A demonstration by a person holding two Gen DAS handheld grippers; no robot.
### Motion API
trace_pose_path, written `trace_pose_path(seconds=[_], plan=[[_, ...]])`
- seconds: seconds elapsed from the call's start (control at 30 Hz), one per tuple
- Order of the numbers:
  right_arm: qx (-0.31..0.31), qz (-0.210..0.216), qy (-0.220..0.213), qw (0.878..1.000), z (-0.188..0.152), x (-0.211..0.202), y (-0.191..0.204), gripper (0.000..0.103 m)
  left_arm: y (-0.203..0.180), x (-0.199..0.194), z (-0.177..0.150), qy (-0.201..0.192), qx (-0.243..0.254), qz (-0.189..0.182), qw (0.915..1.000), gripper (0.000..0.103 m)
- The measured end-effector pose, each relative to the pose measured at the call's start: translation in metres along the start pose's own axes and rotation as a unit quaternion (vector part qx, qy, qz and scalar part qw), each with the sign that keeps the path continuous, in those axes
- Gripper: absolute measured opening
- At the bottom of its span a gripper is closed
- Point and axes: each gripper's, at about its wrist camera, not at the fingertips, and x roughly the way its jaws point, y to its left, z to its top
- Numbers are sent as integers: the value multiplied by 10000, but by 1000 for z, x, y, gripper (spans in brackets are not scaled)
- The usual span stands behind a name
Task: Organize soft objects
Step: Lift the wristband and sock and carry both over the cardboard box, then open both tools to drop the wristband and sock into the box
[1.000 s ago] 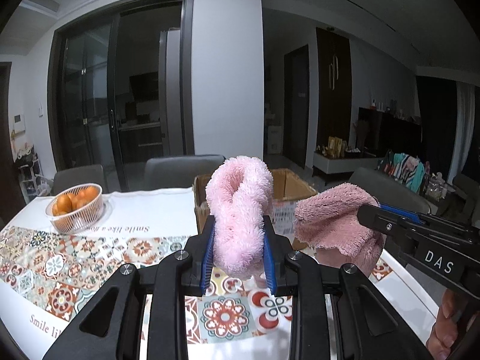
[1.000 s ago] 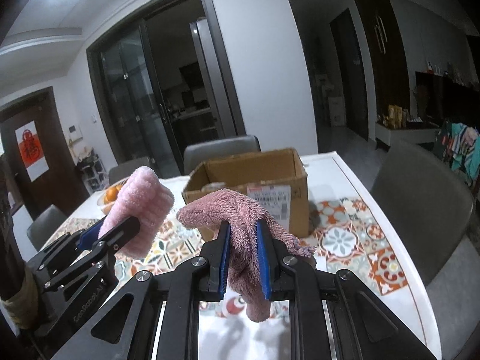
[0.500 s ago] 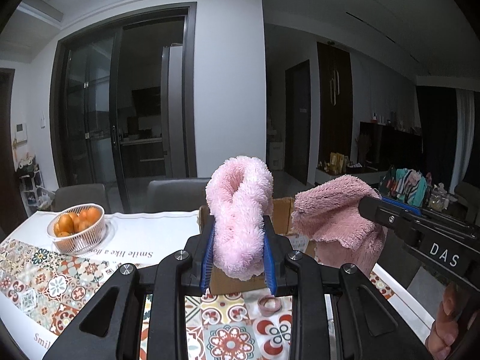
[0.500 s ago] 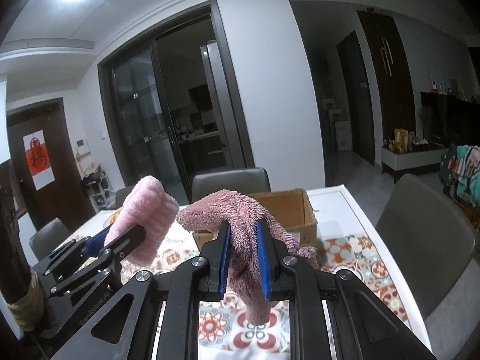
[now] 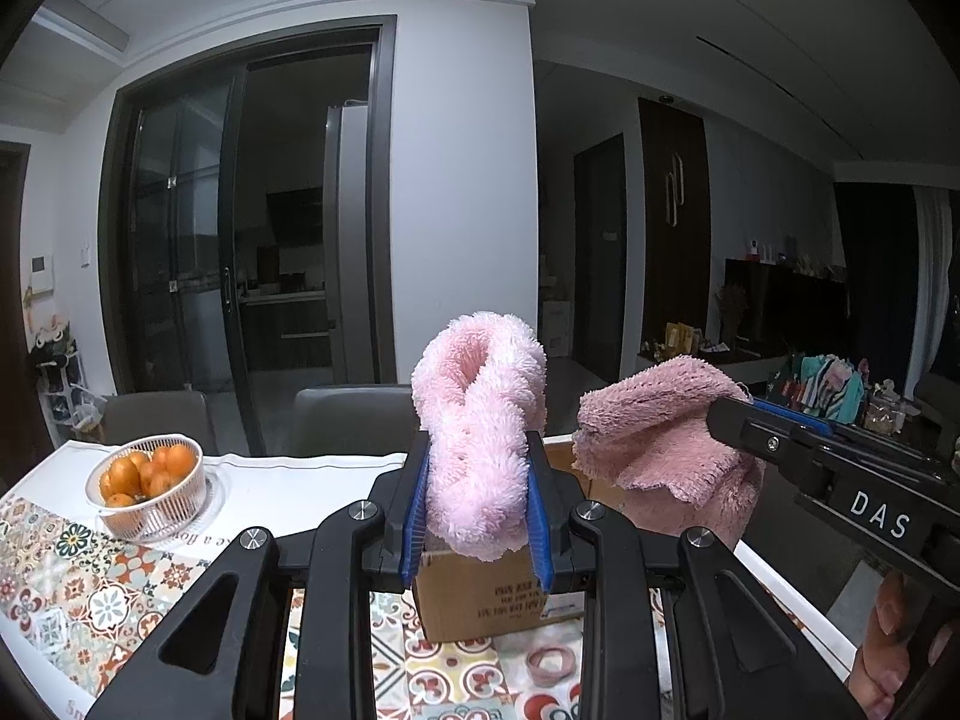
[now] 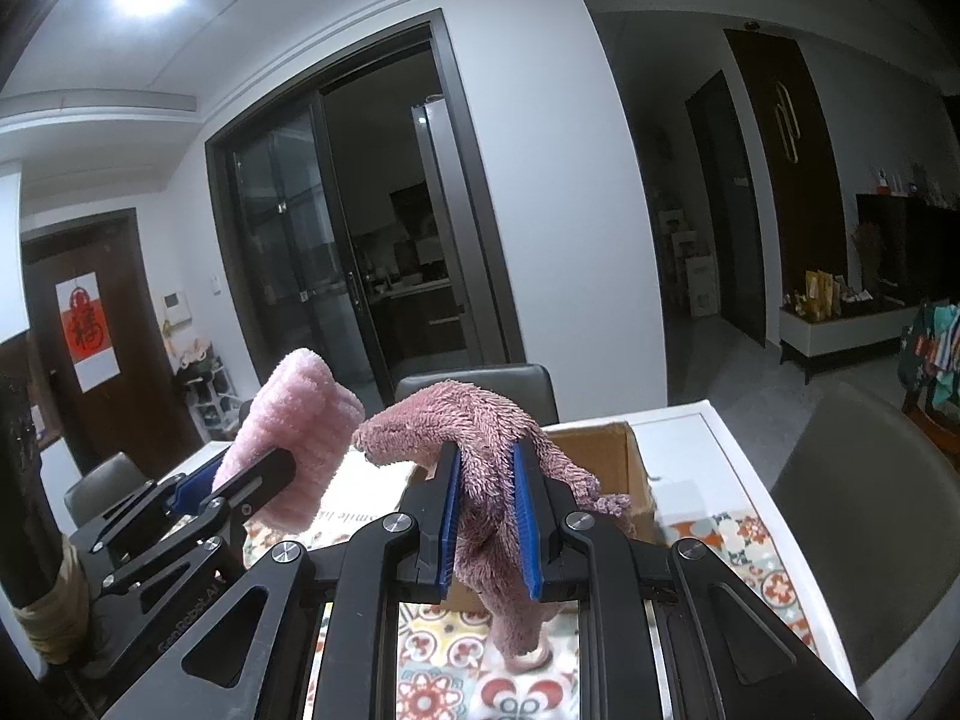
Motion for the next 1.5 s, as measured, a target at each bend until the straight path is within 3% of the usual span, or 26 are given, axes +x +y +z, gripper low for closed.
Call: trace_pose_path(seconds=[0.67, 0.97, 1.5], plan=[[-133, -26, 80, 9999, 19, 83, -12, 19, 7, 91, 4, 308, -28, -37, 9995, 28], [-244, -70, 242, 9994, 20, 125, -21, 19, 10, 139, -9, 687, -124, -50, 9975, 28], [-37, -237, 1204, 9924, -23, 188, -57, 19, -13, 196, -51, 1552, 143, -183, 9876, 29]])
